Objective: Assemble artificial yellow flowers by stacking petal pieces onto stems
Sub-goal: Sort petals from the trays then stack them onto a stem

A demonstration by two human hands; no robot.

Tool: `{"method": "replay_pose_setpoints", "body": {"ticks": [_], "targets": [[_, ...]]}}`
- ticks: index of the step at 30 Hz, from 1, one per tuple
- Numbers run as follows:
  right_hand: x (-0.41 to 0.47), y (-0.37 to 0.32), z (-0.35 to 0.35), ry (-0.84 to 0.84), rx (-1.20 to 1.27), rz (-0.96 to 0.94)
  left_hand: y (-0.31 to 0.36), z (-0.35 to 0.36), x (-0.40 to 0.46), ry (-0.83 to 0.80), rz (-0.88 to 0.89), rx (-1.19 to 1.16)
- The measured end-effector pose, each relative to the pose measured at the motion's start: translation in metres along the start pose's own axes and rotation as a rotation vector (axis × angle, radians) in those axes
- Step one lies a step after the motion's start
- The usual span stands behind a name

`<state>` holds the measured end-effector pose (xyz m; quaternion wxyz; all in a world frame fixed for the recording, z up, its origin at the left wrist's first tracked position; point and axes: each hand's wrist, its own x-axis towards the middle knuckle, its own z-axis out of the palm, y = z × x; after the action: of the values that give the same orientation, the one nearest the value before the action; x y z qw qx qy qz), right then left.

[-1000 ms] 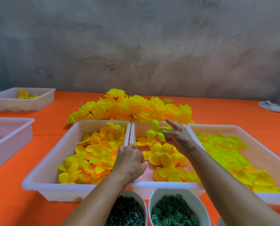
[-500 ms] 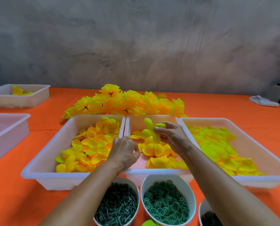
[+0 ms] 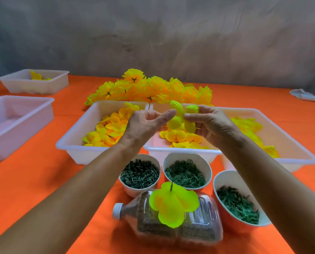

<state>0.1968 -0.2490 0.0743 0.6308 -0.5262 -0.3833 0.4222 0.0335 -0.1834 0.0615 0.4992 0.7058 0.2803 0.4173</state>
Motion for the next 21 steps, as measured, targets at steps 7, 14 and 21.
{"method": "replay_pose_setpoints", "body": {"ticks": [7, 14, 21], "targets": [[-0.047, -0.009, 0.016, -0.034, -0.041, 0.057, 0.018, 0.001, -0.032, -0.083, -0.197, -0.101], [-0.072, -0.012, 0.018, -0.139, 0.017, 0.131, 0.033, -0.007, -0.049, -0.149, -0.376, -0.266], [-0.094, -0.013, 0.026, -0.180, -0.066, 0.106, 0.041, -0.009, -0.070, -0.180, -0.448, -0.295]]}}
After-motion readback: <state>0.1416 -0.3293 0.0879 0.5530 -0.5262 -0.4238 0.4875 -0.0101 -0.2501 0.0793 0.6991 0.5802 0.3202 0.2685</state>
